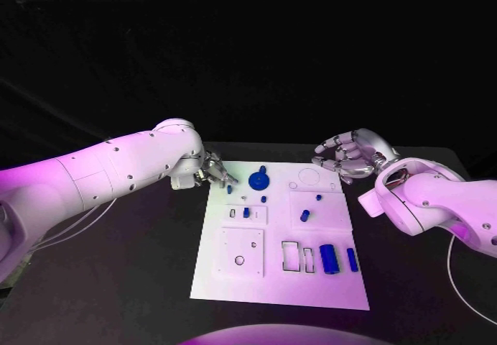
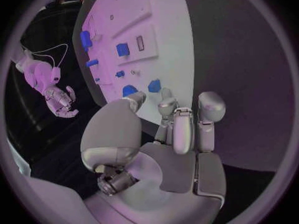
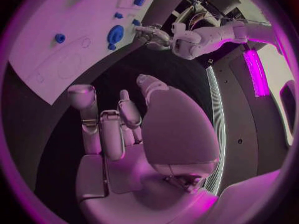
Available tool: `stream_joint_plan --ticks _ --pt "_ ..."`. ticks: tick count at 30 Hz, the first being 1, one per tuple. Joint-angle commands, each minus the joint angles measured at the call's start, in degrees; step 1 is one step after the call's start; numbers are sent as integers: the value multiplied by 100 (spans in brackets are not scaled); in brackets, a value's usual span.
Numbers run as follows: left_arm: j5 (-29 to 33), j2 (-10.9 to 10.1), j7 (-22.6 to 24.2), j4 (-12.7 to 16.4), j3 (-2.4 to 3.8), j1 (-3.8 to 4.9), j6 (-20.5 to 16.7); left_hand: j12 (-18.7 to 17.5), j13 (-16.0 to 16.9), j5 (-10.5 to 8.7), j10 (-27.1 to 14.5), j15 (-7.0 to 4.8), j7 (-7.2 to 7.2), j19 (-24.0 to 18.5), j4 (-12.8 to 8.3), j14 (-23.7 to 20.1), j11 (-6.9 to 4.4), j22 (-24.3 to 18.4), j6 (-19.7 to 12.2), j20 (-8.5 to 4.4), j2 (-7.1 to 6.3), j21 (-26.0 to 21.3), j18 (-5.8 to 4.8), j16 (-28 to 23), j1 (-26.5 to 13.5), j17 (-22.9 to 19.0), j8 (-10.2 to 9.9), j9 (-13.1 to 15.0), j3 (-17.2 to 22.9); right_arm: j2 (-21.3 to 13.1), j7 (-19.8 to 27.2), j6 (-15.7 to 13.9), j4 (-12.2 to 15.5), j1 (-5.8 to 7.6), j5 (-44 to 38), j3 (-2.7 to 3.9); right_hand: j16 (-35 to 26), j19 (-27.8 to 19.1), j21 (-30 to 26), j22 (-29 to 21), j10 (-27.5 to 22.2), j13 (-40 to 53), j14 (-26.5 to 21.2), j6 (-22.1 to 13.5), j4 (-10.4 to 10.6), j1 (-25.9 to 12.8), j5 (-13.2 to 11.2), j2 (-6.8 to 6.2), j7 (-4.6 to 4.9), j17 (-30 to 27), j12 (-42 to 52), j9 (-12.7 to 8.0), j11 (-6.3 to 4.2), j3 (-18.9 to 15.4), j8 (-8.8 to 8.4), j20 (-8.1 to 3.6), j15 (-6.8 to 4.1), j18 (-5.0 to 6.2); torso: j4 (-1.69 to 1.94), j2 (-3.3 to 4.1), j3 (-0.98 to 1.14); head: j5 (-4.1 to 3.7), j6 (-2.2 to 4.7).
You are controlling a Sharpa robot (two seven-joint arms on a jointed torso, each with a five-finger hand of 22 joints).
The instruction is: Assemble the parts on the task board
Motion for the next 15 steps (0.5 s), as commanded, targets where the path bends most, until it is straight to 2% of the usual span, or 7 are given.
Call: stream_joint_plan --ticks 1,9,15 --pt "75 21 118 5 0 -2 130 35 -3 -8 -24 42 0 17 -3 317 -18 1 44 35 33 8 61 -29 44 508 -20 -9 -13 6 37 -8 3 -3 -68 0 -30 -37 -36 -5 -37 -5 284 -29 -14 -55 10 -22 -3 234 -32 7 -4 -2 29 5 -36 45 0 -5 6 2 -15" --pt "105 29 137 11 -8 -4 171 34 -24 -5 -43 43 4 10 -12 313 -16 -1 43 36 35 7 61 -32 174 499 -31 -26 -17 8 27 3 -3 -3 -68 0 -30 -37 -36 -5 -37 -5 284 -29 -14 -55 10 -22 -3 234 -32 7 -4 -2 29 5 -36 45 0 -10 8 16 -31" --pt "111 25 148 13 -12 -4 153 54 -5 0 -32 43 2 14 -12 317 -17 11 62 36 58 13 59 -26 272 512 -27 -34 -10 11 23 7 -3 -3 -68 0 -37 -40 -51 -13 -35 -4 282 -31 -15 -56 11 -21 -4 230 -30 8 -5 1 35 4 -37 46 -3 -7 4 -10 -30"
